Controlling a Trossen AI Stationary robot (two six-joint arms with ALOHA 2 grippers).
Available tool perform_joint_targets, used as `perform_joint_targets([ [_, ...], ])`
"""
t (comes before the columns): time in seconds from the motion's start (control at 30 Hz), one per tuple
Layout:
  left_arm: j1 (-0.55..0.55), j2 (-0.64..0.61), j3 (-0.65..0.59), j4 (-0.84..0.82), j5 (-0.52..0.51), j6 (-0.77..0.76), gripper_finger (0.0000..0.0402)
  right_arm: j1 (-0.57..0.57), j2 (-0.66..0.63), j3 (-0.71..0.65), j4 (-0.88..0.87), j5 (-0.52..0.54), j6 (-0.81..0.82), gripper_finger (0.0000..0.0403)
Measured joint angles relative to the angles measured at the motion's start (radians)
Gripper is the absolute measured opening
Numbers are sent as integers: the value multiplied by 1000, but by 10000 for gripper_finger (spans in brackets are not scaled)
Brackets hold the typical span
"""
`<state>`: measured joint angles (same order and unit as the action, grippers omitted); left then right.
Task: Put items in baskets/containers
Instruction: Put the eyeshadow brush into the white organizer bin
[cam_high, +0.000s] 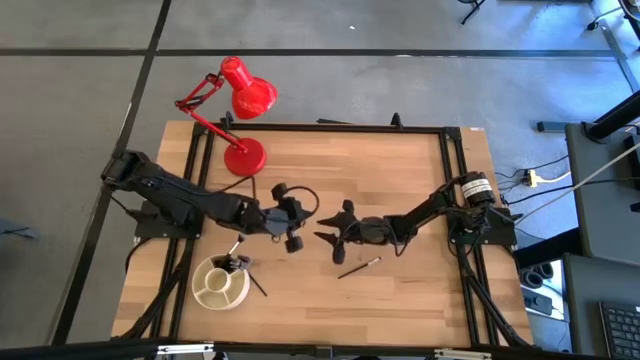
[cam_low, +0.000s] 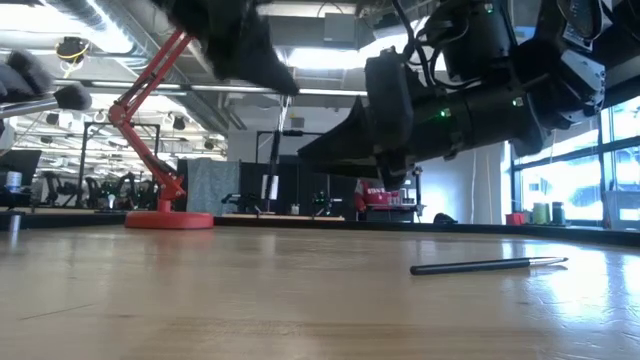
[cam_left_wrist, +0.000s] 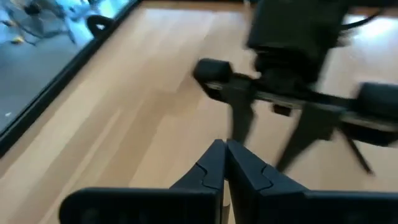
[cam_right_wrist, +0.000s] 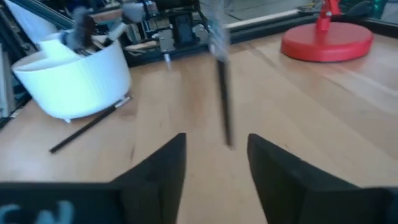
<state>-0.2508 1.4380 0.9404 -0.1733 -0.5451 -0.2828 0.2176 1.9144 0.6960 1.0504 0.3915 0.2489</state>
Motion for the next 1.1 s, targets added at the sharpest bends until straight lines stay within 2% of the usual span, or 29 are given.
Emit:
perform_joint_targets([
  [0.13,0,4,196,-354,130,-37,4,0,0,0,-16,20,-4,196],
  [0.27,-15,7,345,-665,254,-130,4,0,0,0,-22,18,-11,196],
  [0.37,-49,7,420,-830,299,-203,4,0,0,0,-23,18,-20,190],
  [0.5,-115,6,469,-940,356,-293,4,0,0,0,-24,17,-21,185],
  [0.67,-220,5,485,-995,350,-401,3,0,0,-1,-31,17,-21,182],
  [0.93,-354,5,486,-1154,185,-546,3,0,0,-1,-31,16,-20,182],
  [1.1,-406,3,467,-1180,92,-662,3,0,1,-1,-25,16,-18,182],
])
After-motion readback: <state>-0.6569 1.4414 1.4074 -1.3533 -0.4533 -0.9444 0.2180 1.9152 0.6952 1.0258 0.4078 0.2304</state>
